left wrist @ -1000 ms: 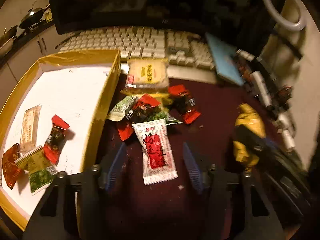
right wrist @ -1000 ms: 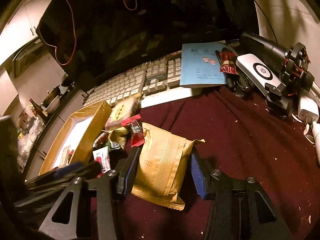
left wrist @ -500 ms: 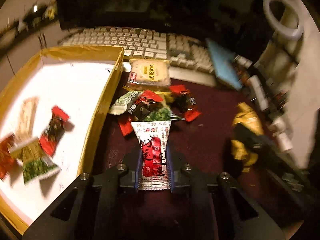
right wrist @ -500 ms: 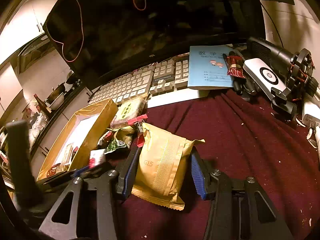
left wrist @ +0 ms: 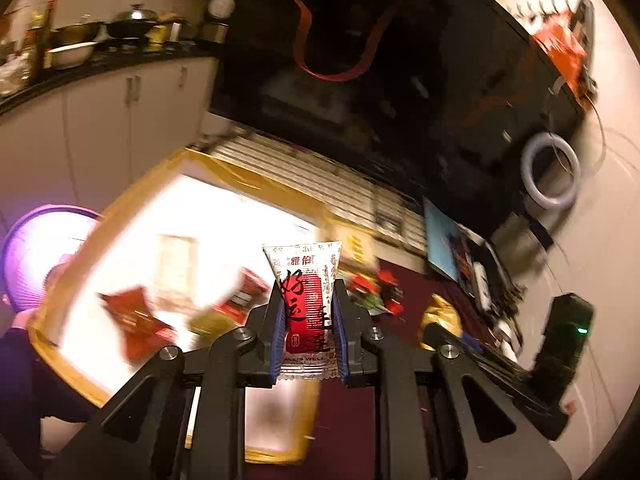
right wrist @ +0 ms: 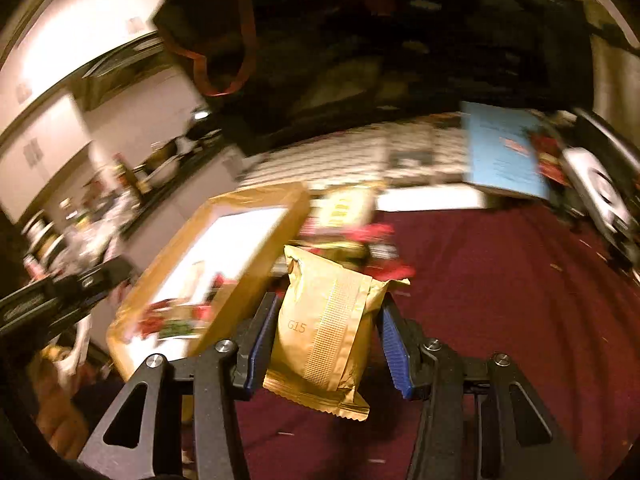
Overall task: Organize snacks
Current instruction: 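Lower both packets into the tray and open both tools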
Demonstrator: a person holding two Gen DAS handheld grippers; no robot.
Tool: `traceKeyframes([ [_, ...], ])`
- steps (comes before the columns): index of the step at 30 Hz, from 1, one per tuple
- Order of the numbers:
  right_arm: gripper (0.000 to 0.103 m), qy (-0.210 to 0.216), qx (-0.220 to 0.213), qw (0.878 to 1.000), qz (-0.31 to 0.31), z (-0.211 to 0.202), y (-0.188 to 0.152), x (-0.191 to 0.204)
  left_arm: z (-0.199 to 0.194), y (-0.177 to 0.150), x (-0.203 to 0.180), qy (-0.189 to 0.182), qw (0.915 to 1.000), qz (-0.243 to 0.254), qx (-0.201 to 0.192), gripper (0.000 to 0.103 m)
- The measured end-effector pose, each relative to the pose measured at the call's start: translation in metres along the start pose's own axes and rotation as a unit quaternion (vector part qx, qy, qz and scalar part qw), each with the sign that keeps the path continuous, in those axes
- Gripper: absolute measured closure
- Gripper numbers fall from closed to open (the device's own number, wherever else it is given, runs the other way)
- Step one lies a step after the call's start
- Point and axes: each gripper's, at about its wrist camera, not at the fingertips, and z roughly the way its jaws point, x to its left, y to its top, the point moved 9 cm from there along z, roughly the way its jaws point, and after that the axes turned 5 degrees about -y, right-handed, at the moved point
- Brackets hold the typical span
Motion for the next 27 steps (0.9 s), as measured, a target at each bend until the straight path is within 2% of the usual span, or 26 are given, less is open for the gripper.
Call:
traceKeyframes([
  [2,0.053,0.02,0.007,1.0,-0.017,0.005,0.007,0.024,0.001,0.009,0.021,0.022,0.9997,-0.01,-0.003,0.085],
  [4,0.053,0.044,0.032,0.998,-0.023,0.017,0.014,0.049,0.003,0.017,0.043,0.039,0.9989,-0.024,-0.004,0.085],
  [7,0.053,0.051,0.066,0.996,-0.034,0.044,0.028,0.079,0.013,0.033,0.072,0.056,0.9977,-0.038,-0.007,0.085],
  [12,0.053,0.027,0.115,0.991,-0.07,0.104,0.055,0.115,0.041,0.045,0.117,0.085,0.9945,-0.055,0.026,0.085],
  [15,0.053,0.002,0.123,0.987,-0.102,0.133,0.062,0.13,0.06,0.039,0.135,0.107,0.9911,-0.052,0.059,0.085],
  [17,0.053,-0.014,0.13,0.984,-0.118,0.15,0.062,0.134,0.074,0.03,0.143,0.13,0.9871,-0.037,0.086,0.085],
  [20,0.053,-0.06,0.136,0.979,-0.141,0.17,0.058,0.132,0.084,0.019,0.152,0.136,0.9834,-0.042,0.112,0.085],
  [27,0.052,-0.081,0.168,0.97,-0.155,0.19,0.037,0.13,0.092,0.008,0.155,0.142,0.9777,-0.034,0.15,0.082],
])
